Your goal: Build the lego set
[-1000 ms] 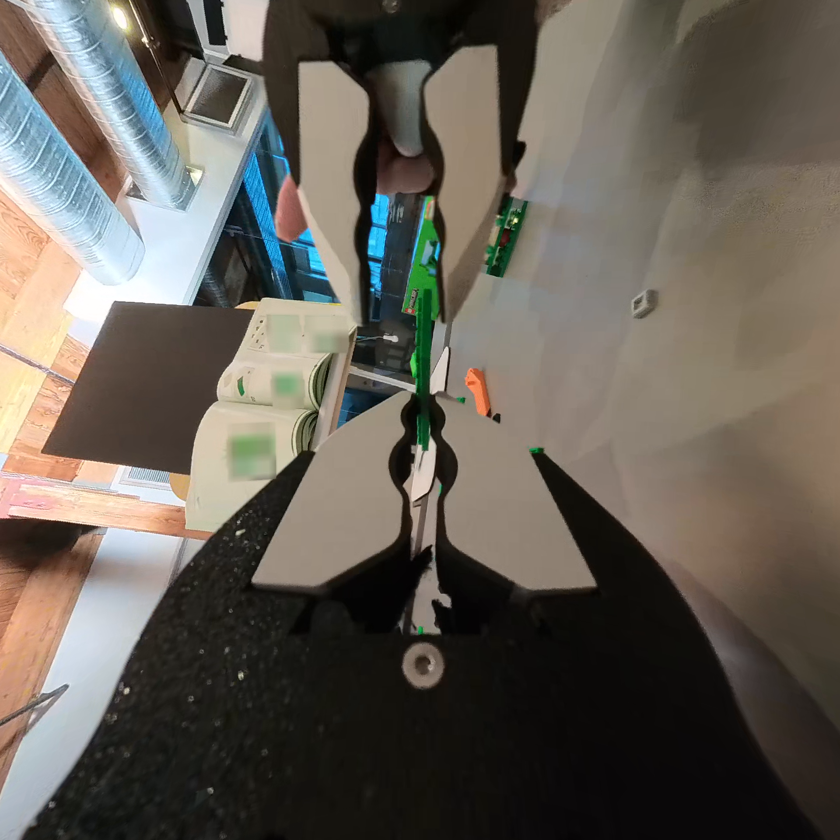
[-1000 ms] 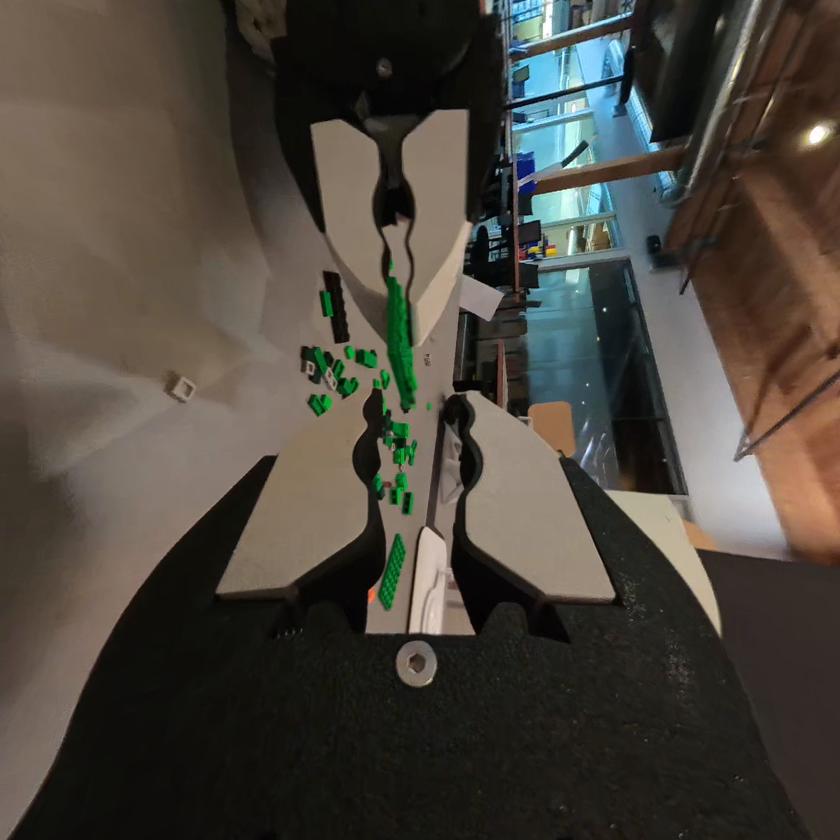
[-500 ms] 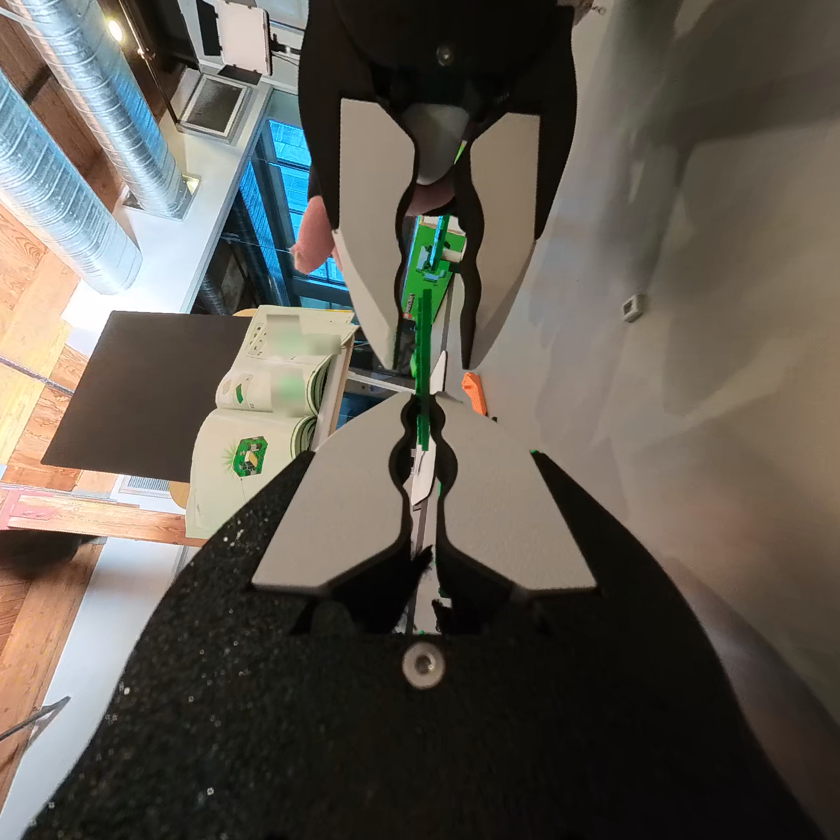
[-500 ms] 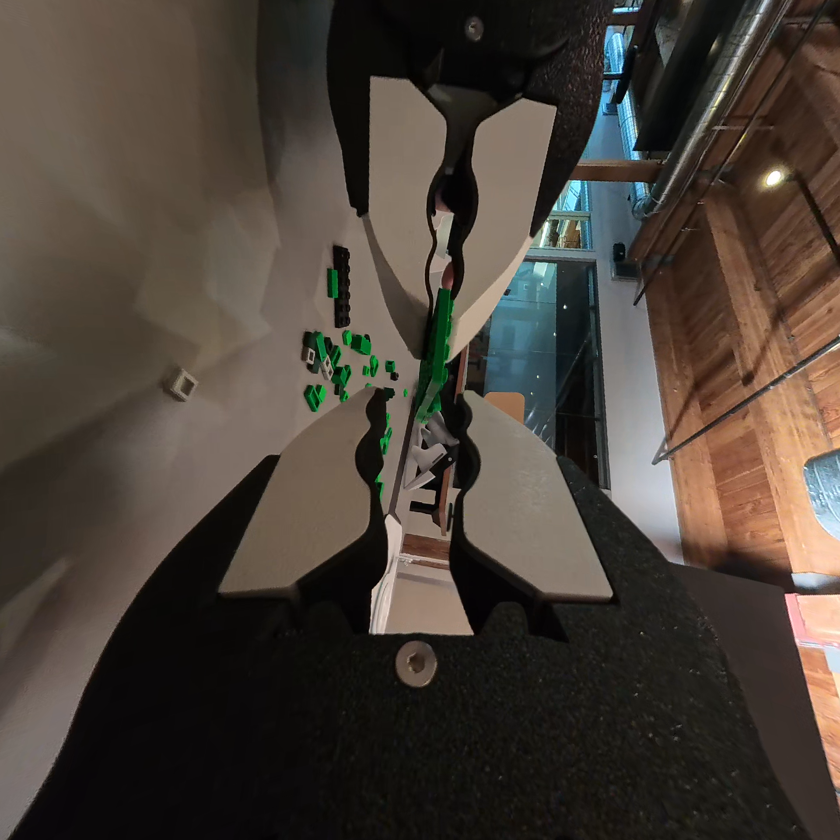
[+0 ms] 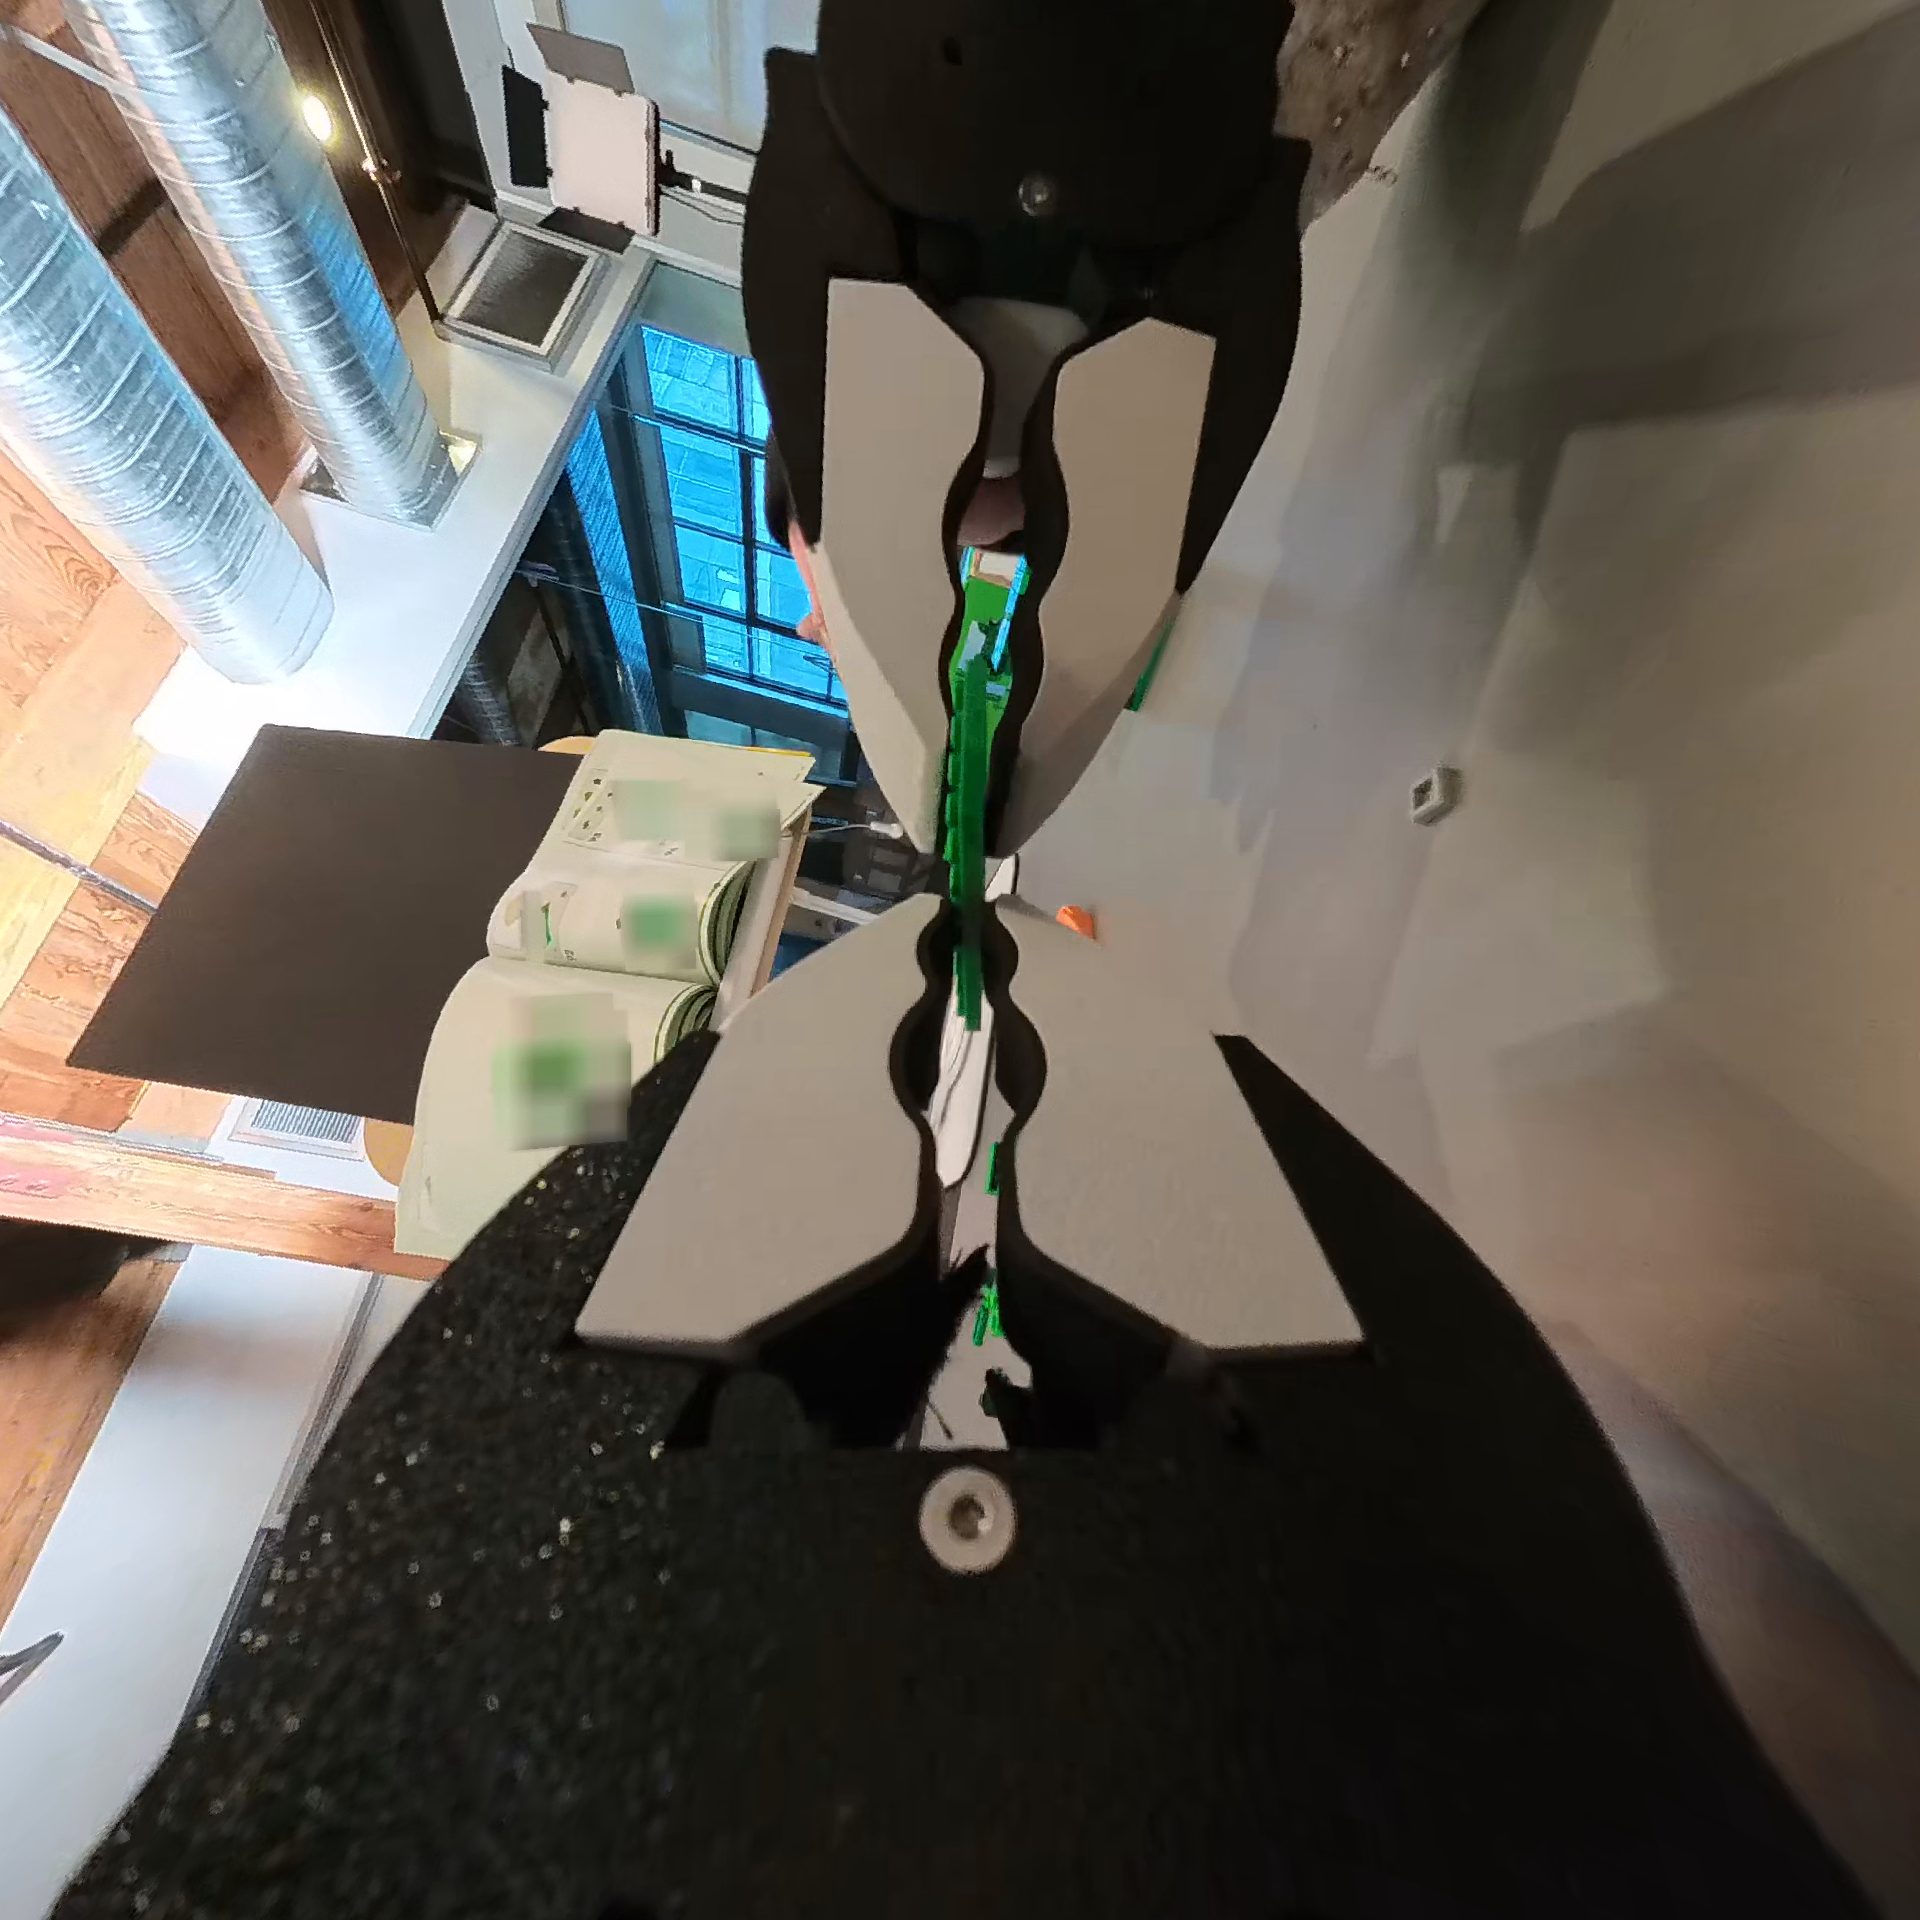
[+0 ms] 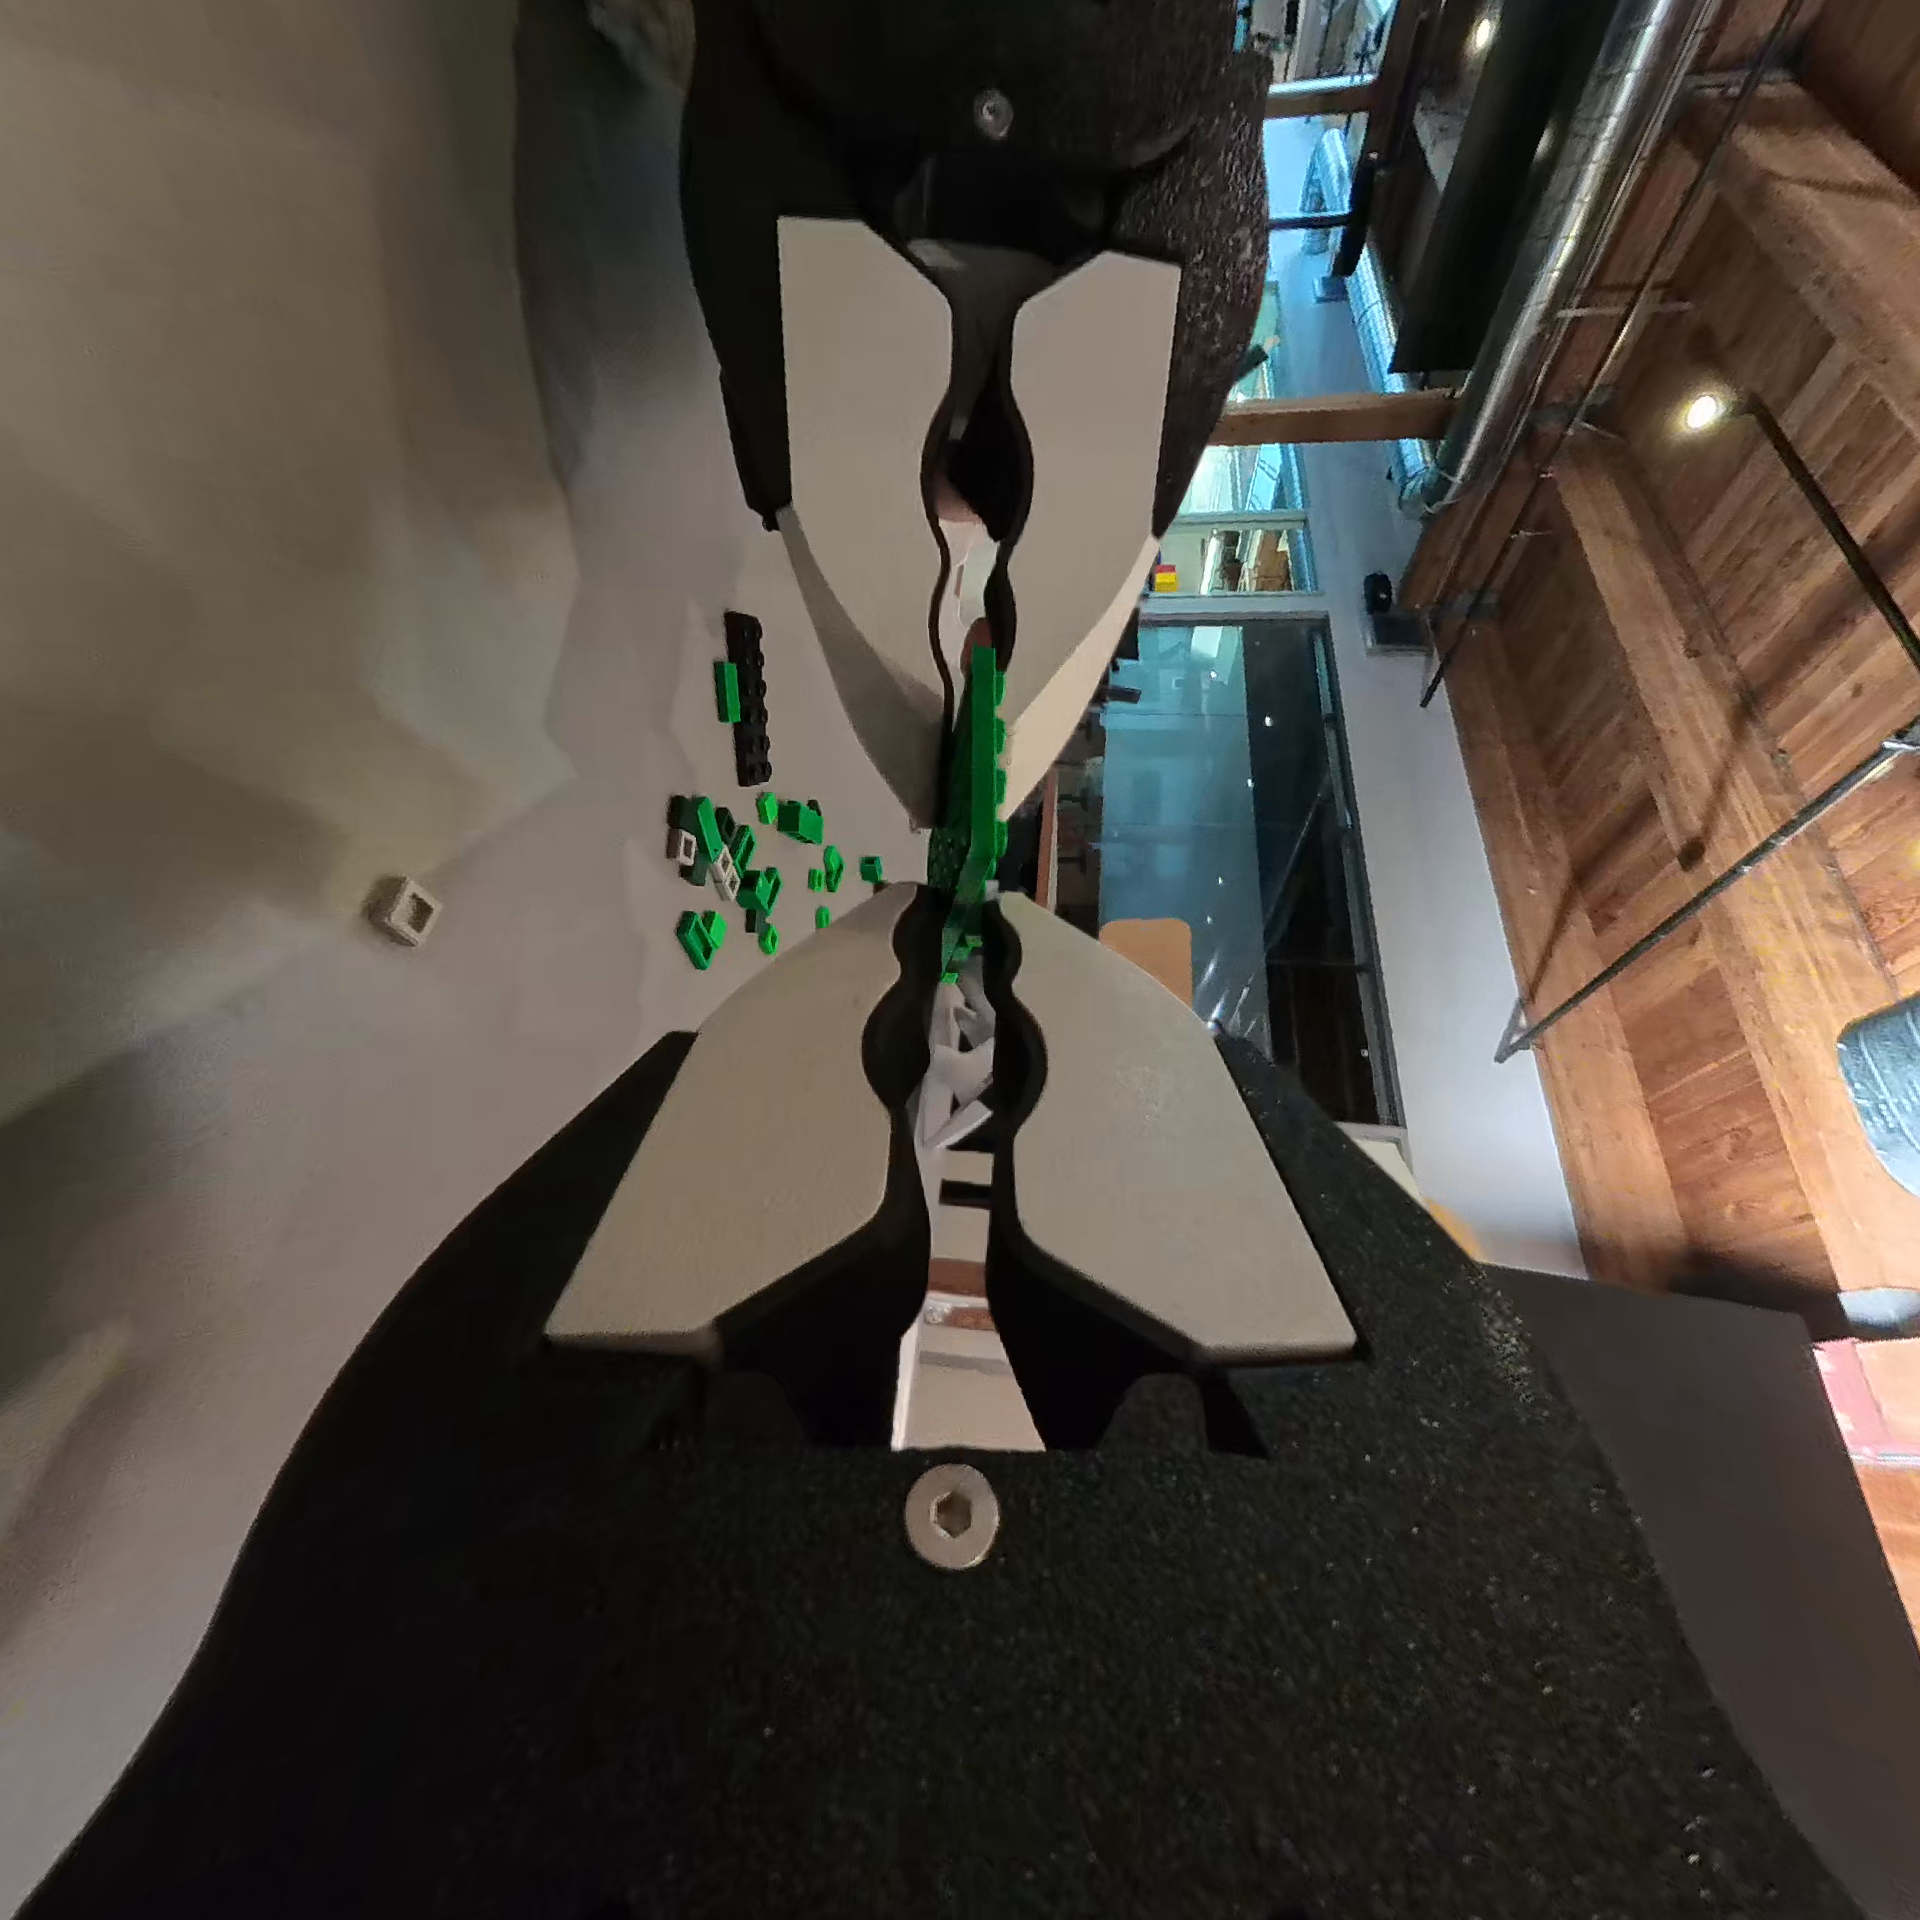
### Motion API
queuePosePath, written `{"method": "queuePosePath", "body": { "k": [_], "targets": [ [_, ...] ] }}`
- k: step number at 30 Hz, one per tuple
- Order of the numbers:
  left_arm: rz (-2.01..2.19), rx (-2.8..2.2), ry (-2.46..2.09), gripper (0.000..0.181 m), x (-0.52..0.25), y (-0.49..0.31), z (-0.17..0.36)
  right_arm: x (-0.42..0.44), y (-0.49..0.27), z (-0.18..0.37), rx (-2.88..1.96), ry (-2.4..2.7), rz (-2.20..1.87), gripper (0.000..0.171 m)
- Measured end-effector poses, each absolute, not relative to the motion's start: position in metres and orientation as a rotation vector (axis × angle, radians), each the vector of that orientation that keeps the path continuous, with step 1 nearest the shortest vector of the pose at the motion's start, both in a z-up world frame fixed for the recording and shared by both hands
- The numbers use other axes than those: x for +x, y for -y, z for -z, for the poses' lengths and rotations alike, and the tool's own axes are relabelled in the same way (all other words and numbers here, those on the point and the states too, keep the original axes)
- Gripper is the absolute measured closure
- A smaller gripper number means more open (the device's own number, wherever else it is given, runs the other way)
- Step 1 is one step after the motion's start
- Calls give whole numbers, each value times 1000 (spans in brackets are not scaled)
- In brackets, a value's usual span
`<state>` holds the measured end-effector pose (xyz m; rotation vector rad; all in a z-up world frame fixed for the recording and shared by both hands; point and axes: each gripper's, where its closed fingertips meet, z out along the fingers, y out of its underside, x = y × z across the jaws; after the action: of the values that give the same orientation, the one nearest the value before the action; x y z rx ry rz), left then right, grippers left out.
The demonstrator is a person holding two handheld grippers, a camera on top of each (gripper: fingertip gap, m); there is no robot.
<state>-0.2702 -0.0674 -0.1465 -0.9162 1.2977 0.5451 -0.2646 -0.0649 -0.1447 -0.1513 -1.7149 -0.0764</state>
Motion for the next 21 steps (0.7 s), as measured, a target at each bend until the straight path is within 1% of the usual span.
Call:
{"method": "queuePosePath", "body": {
  "k": [13,17,18,19,20,21],
  "targets": [
    [-635,-943,-1355,177,-273,60,159,-264,58,154,-93,1755,278,165],
    [-619,-951,-1318,177,-274,58,155,-266,59,150,-287,1756,27,165],
    [-614,-952,-1307,177,-275,59,153,-266,58,147,-316,1740,-20,161],
    [-623,-950,-1310,177,-276,59,153,-265,56,147,-331,1741,-28,152],
    [-636,-945,-1320,177,-277,59,154,-265,53,147,-341,1739,-21,146],
    [-640,-944,-1324,177,-277,59,154,-265,52,147,-340,1735,-20,145]
  ]
}}
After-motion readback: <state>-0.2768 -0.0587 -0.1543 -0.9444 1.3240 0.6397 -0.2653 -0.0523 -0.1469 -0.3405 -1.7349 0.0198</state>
